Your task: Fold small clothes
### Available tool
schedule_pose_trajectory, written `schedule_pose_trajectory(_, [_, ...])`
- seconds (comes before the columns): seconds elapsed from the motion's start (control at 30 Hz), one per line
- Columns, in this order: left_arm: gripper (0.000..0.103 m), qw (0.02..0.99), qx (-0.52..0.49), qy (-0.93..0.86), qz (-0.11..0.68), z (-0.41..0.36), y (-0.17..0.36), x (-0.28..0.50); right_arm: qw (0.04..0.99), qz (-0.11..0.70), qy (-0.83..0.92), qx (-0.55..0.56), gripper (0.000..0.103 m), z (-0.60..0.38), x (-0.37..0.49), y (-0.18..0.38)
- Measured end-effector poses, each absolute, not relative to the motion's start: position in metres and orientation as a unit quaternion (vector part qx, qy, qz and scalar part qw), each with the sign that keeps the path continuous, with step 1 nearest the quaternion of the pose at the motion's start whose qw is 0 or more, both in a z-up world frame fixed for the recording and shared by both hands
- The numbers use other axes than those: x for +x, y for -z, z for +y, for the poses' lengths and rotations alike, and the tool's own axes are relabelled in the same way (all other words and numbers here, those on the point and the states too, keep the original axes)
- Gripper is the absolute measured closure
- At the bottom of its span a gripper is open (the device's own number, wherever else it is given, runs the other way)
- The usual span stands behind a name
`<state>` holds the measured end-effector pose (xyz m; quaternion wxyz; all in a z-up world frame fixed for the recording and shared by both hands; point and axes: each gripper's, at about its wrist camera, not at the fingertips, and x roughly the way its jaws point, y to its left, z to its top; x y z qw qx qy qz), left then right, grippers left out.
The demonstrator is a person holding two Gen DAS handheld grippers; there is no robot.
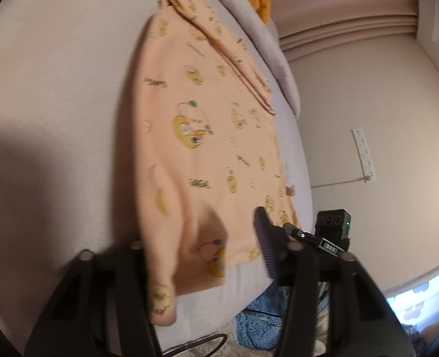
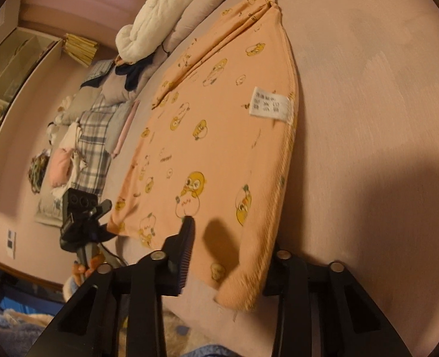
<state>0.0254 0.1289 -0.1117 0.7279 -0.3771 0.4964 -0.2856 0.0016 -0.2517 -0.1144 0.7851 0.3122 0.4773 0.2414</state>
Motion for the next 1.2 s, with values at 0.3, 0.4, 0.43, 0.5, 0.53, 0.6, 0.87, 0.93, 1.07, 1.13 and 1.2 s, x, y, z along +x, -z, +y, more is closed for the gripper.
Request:
schedule_pose_trajectory(0.3, [0.076,0.713,-0.424,0.274,0.487,0.144,0.119,0.023,0.783,0.469,-0.242,0.331,0.09,-0.261,0.002,0.12])
schedule_pose_trajectory(0.4, [0.079,0.711,-0.443,0.273,0.473,0.148,0.122,0.023,0.78,0.462,-0.246,0.344,0.092,-0.263,0.002,0.123])
schedule_pose_trajectory(0.43, [0.08,0.709,-0.449,0.274,0.469,0.149,0.123,0.023,0.778,0.46,-0.247,0.349,0.092,-0.263,0.002,0.123])
schedule_pose_trajectory(0.5, [0.08,0.705,-0.464,0.278,0.458,0.152,0.126,0.021,0.776,0.457,-0.248,0.357,0.092,-0.265,0.002,0.123])
schedule_pose_trajectory(0.53, [0.08,0.703,-0.469,0.281,0.454,0.15,0.124,0.021,0.776,0.456,-0.248,0.359,0.092,-0.265,0.001,0.122])
schedule_pose_trajectory(0.6, [0.08,0.702,-0.475,0.286,0.447,0.151,0.124,0.02,0.776,0.449,-0.254,0.363,0.092,-0.263,0.0,0.12])
schedule_pose_trajectory(0.87, [0.08,0.693,-0.498,0.311,0.419,0.152,0.118,0.023,0.762,0.416,-0.279,0.411,0.092,-0.261,0.0,0.121])
schedule_pose_trajectory(0.93, [0.08,0.696,-0.493,0.317,0.415,0.149,0.114,0.024,0.759,0.407,-0.288,0.419,0.092,-0.261,0.001,0.12])
schedule_pose_trajectory(1.07, [0.08,0.697,-0.489,0.329,0.408,0.144,0.106,0.028,0.759,0.389,-0.303,0.426,0.092,-0.257,0.003,0.113])
schedule_pose_trajectory(1.13, [0.08,0.697,-0.488,0.334,0.405,0.143,0.104,0.03,0.761,0.381,-0.309,0.424,0.092,-0.255,0.004,0.109])
schedule_pose_trajectory(1.2, [0.08,0.697,-0.488,0.338,0.402,0.143,0.103,0.031,0.763,0.376,-0.314,0.422,0.092,-0.254,0.005,0.105])
